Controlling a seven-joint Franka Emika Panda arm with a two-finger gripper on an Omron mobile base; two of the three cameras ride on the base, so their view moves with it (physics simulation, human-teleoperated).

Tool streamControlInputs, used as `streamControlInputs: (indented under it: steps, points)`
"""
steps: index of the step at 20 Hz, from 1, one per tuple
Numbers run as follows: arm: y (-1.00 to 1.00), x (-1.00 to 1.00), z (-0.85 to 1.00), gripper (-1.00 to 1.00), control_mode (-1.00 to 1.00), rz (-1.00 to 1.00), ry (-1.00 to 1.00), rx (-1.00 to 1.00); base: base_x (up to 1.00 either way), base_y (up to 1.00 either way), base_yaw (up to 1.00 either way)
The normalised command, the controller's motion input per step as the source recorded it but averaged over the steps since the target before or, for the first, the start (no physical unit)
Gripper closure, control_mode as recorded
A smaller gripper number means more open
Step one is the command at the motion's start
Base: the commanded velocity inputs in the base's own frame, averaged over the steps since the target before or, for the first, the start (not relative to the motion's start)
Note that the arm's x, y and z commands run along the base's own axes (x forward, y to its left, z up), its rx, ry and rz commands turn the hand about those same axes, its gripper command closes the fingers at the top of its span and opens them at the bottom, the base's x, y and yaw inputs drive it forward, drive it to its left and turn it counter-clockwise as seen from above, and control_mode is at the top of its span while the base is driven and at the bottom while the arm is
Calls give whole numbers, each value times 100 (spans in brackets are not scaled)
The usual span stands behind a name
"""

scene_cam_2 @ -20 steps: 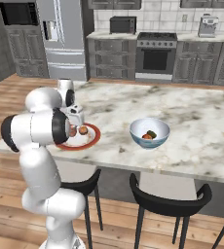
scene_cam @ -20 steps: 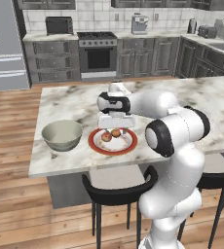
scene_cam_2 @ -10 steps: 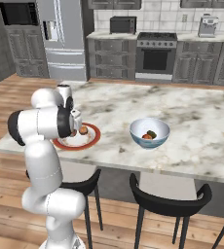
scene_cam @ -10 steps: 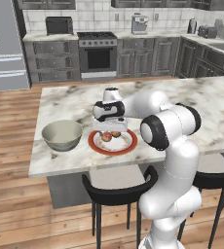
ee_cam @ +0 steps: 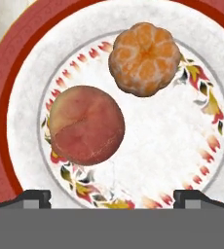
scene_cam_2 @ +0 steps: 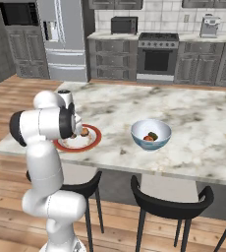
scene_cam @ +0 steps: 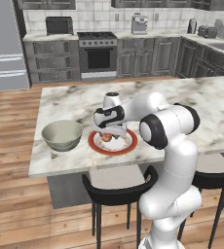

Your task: Take the fruits from the plate on the dining counter and place two fruits in each bowl.

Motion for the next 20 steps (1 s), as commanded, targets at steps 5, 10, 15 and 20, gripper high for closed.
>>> streamControlInputs:
  steps: [5, 10, 15, 20]
  points:
    - [0, 29, 0, -100, -100, -9, 3, 0, 0, 0, 0]
    - [-8, 16, -2, -100, -100, -3, 5, 0, 0, 0, 0]
    - [0, 17, -11, -100, -100, -1, 0, 0, 0, 0, 0]
    - [0, 1, -19, -100, -100, -1, 0, 0, 0, 0, 0]
